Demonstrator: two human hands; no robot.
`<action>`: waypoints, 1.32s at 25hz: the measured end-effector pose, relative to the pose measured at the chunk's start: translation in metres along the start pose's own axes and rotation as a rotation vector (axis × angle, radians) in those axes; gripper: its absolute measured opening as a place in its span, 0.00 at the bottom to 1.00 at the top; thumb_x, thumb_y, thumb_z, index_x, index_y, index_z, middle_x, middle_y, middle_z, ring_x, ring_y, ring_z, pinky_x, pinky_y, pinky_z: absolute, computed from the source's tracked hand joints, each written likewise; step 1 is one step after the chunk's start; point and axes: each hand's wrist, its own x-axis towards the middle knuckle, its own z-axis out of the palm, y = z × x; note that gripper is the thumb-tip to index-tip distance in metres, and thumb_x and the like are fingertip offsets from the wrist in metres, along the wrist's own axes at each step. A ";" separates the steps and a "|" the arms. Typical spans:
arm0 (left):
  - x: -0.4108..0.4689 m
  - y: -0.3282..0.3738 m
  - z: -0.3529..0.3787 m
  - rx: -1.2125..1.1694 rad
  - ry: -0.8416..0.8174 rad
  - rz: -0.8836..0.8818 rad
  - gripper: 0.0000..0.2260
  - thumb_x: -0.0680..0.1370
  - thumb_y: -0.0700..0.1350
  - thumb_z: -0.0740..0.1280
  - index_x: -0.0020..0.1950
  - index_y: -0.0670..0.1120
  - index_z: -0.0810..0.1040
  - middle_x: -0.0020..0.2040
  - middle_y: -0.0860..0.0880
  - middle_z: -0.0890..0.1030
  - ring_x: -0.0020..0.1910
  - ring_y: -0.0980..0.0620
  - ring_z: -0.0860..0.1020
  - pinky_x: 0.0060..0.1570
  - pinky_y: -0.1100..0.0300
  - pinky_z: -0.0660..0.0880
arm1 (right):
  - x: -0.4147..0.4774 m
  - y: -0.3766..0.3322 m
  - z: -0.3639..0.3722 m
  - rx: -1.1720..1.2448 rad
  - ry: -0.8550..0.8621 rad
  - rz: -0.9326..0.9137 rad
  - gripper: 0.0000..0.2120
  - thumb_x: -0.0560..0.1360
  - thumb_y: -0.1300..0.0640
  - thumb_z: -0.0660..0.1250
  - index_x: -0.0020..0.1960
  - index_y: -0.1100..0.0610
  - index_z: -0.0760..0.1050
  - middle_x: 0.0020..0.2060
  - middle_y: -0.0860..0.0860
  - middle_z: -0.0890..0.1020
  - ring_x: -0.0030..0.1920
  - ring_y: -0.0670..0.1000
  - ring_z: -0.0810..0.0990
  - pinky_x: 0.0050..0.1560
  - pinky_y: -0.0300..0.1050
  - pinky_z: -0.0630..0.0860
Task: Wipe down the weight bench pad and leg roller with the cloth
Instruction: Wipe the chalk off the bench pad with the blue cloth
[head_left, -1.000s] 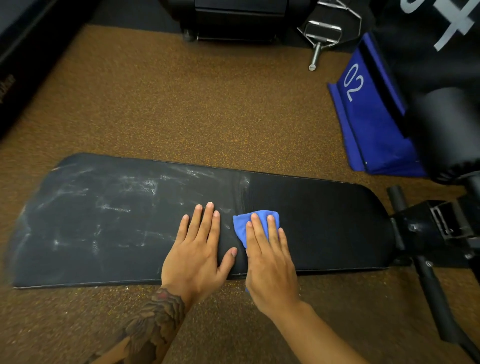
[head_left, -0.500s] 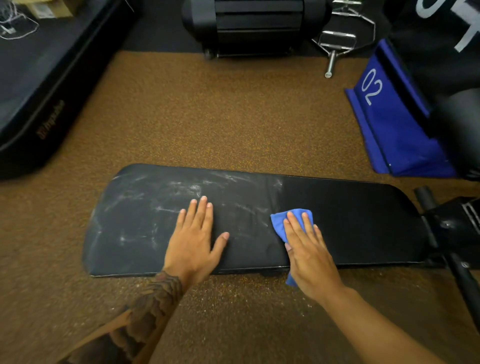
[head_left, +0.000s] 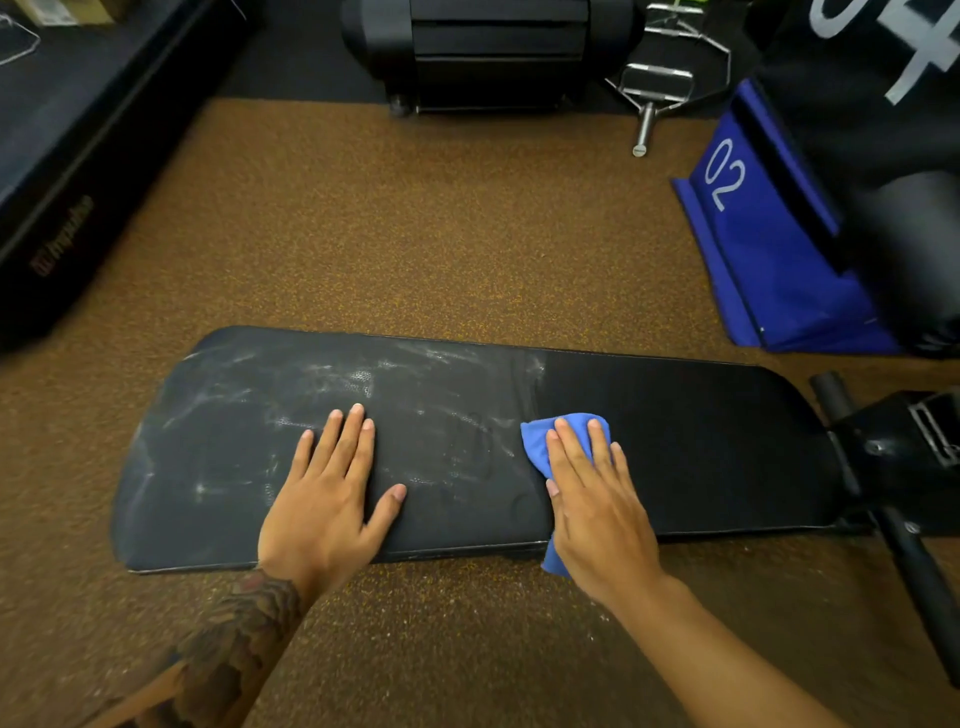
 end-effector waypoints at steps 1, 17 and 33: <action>0.000 0.000 0.000 0.002 -0.001 0.001 0.36 0.81 0.65 0.43 0.80 0.41 0.53 0.81 0.46 0.50 0.80 0.48 0.44 0.76 0.48 0.44 | 0.007 -0.003 0.001 0.009 0.005 0.026 0.23 0.79 0.55 0.49 0.72 0.60 0.63 0.72 0.54 0.65 0.74 0.62 0.57 0.71 0.61 0.59; -0.001 -0.001 0.000 0.011 -0.006 0.030 0.36 0.81 0.65 0.45 0.79 0.40 0.57 0.80 0.42 0.55 0.80 0.44 0.50 0.76 0.45 0.48 | 0.057 -0.021 0.000 0.169 -0.034 -0.147 0.24 0.79 0.65 0.57 0.74 0.61 0.57 0.76 0.54 0.56 0.76 0.56 0.44 0.75 0.53 0.46; 0.000 0.000 0.000 0.026 -0.022 0.012 0.37 0.80 0.65 0.42 0.80 0.40 0.54 0.81 0.43 0.52 0.80 0.45 0.47 0.76 0.44 0.48 | 0.053 -0.046 0.006 0.174 0.006 -0.021 0.28 0.75 0.69 0.57 0.74 0.62 0.55 0.76 0.55 0.54 0.75 0.60 0.44 0.74 0.55 0.47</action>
